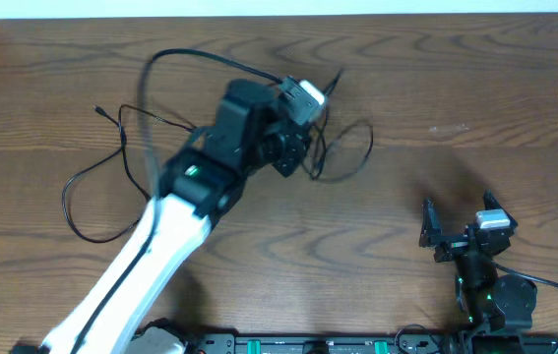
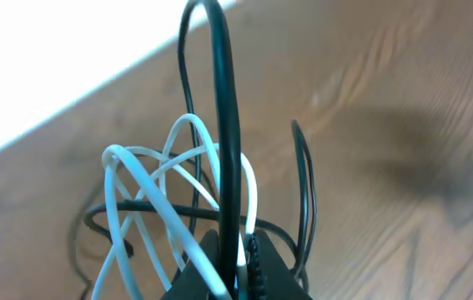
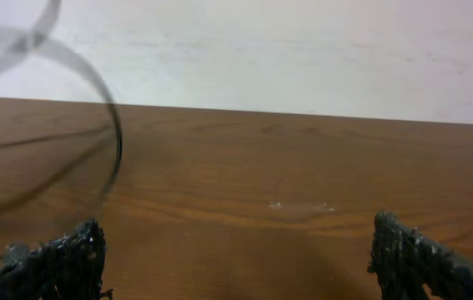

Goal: Untangle cables
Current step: 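Lift the tangled knot upward with the left gripper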

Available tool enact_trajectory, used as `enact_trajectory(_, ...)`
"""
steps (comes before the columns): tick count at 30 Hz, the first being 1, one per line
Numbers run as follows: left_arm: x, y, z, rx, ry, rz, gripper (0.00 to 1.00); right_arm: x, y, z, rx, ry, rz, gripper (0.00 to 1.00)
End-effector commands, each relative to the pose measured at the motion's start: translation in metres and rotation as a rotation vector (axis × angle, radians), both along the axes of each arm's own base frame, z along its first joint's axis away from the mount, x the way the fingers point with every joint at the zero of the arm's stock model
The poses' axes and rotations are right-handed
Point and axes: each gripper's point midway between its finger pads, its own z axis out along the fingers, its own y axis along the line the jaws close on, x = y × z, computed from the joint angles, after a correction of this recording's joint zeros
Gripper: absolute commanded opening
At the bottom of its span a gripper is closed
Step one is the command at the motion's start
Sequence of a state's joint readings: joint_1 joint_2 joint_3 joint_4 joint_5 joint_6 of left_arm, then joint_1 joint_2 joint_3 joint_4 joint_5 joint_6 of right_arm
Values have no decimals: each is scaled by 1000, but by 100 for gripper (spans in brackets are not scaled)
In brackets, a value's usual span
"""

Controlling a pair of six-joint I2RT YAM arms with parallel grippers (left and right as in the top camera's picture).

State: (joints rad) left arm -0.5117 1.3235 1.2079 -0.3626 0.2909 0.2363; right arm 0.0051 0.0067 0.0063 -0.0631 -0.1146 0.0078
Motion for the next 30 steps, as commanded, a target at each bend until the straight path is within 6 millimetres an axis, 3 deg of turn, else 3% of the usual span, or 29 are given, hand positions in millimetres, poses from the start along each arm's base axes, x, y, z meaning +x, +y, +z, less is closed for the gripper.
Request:
enact_trajectory(1, -9, 9, 45, -80, -77, 19, 7, 0, 0, -1, 10, 7, -2, 99)
enact_trajectory(9, -21, 17, 63, -115, -99, 32, 8, 0, 0, -1, 10, 6, -2, 99)
enact_trajectory(30, -23, 18, 33, -71, 17, 46, 8, 0, 0, -1, 10, 6, -3, 99)
